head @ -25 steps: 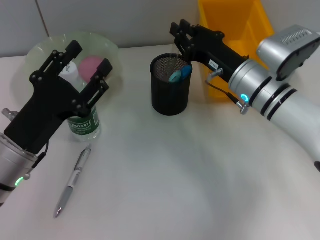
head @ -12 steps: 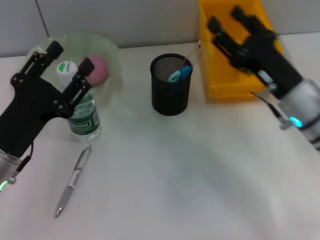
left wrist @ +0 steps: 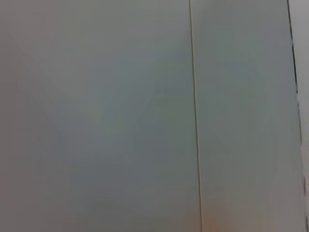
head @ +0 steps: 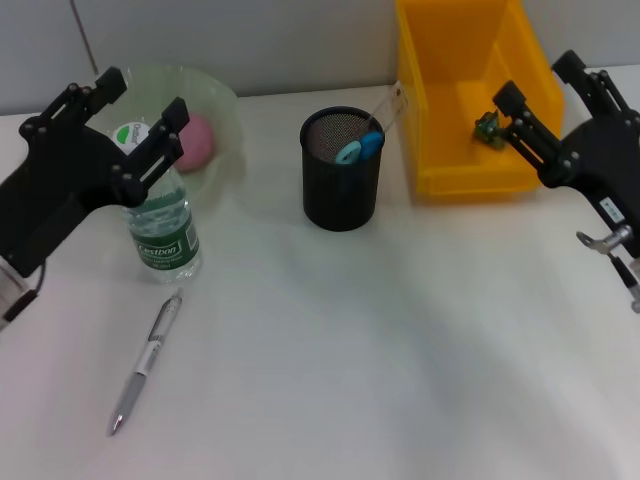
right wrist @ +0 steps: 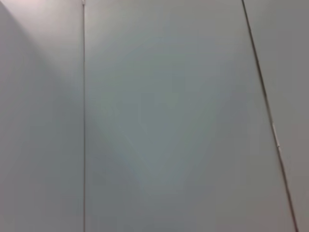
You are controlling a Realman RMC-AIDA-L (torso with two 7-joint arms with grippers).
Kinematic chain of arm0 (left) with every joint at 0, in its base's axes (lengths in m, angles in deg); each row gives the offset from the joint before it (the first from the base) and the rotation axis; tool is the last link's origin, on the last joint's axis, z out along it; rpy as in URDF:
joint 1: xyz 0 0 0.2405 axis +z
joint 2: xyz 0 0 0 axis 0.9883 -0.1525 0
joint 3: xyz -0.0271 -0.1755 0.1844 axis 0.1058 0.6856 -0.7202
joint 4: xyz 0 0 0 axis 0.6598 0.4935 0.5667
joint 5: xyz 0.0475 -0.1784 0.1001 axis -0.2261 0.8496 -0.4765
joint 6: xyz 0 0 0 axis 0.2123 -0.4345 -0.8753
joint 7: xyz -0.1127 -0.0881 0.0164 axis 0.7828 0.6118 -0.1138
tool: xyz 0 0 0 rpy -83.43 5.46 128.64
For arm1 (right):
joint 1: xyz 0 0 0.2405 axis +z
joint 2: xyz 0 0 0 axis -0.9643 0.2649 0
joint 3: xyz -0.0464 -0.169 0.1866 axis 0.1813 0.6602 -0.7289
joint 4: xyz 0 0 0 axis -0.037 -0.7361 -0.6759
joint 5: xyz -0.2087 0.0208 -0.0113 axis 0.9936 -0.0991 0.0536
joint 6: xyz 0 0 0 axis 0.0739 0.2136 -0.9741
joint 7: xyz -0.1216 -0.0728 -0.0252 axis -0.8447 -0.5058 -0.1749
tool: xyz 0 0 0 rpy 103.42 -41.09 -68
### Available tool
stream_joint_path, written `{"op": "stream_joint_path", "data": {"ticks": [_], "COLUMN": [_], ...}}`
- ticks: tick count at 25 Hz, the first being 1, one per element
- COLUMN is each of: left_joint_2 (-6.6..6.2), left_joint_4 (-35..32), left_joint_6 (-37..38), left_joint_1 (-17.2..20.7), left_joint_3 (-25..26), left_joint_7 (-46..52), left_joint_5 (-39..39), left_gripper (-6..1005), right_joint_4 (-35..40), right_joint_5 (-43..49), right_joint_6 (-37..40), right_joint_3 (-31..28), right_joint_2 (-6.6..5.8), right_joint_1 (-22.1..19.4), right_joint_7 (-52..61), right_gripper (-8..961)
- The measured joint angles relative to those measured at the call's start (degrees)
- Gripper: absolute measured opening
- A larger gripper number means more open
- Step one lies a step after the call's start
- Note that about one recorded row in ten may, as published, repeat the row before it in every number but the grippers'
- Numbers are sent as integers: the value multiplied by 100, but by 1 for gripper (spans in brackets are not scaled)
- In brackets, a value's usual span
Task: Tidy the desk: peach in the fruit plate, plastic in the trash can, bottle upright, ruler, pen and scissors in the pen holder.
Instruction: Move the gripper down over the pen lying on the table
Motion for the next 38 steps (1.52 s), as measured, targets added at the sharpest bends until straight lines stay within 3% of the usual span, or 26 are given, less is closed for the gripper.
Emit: {"op": "stream_joint_path", "data": {"ticks": [1,2,3,5,6,7,9,10,12,14,15,16,17,19,20,28,32,38], "left_joint_2": [-329,-452,-452,-558,-558,-575,-582,-572,-516,-516,-314,-153,105,105,310,292,307,318], "left_joint_4": [-1736,-2339,-2339,-3377,-3377,-3675,-3859,-4364,-4561,-4561,-4657,-4677,-4698,-4698,-4723,-4633,-4316,-3787], "left_joint_6": [-1591,-1955,-1955,-2327,-2327,-2390,-2399,-2283,-2035,-2035,-1439,-1055,-542,-542,-57,329,515,606], "left_joint_1": [582,867,867,1437,1437,1606,1689,1865,1872,1872,1735,1631,1474,1474,1286,902,361,-146], "left_joint_3": [28,29,29,128,128,191,249,476,672,672,1081,1330,1657,1657,1906,1935,1832,1542], "left_joint_7": [1669,2410,2410,3836,3836,4355,4758,6152,7044,7044,8081,8536,8981,8981,9430,10377,11465,12049], "left_joint_5": [-1479,-2200,-2200,-3628,-3628,-4183,-4565,-5921,-6764,-6764,-7759,-8277,-8879,-8879,-9550,-10331,-11572,-12445], "left_gripper": [675,675,675,675,675,675,674,674,674,674,674,674,673,673,673,671,671,669], "right_joint_4": [30,91,91,136,156,195,235,235,322,363,414,457,529,551,559,570,572,571], "right_joint_5": [0,0,0,0,0,2,7,7,9,9,9,9,9,9,9,9,9,9], "right_joint_6": [0,0,0,0,-2,-12,-21,-21,-40,-54,-78,-100,-180,-213,-242,-413,-536,-688], "right_joint_3": [0,0,0,0,1,23,94,94,293,379,463,532,637,668,684,742,848,886], "right_joint_2": [0,-2,-2,-6,-10,-11,-12,-12,-12,-12,-12,-12,-12,-12,-12,-12,-11,-12], "right_joint_1": [-30,-77,-77,-111,-123,-137,-146,-146,-150,-152,-152,-154,-168,-177,-194,-293,-295,-273], "right_joint_7": [0,26,26,31,32,35,46,46,96,139,201,250,351,379,392,400,403,405], "right_gripper": [820,820,820,819,819,819,819,819,819,819,820,820,820,820,819,820,820,819]}}
